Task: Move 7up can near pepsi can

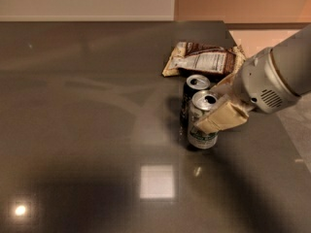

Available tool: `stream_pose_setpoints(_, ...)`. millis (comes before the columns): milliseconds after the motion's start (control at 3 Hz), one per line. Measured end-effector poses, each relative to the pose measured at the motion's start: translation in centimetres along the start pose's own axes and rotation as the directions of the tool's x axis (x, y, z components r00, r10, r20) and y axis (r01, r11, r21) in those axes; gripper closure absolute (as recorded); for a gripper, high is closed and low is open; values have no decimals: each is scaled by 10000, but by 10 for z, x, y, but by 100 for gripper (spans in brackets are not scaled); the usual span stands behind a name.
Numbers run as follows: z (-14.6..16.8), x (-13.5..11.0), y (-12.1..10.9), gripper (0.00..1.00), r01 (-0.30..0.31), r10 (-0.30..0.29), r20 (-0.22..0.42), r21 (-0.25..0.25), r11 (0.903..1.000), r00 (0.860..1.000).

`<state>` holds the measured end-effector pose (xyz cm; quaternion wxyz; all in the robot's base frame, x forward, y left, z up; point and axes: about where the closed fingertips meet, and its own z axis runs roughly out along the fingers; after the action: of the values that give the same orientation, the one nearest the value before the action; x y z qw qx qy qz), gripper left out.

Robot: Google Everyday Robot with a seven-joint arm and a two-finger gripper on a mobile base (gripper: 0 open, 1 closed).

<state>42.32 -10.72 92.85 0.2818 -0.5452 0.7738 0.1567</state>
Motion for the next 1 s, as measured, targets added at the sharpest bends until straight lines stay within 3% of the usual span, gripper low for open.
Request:
stream_pose_setpoints(667, 4, 23, -21, 100, -938, 926, 282, 445, 9946, 9953)
stream_pose_setpoints(1000, 7, 29, -28, 82, -1210, 1183, 493, 580, 9910, 9918)
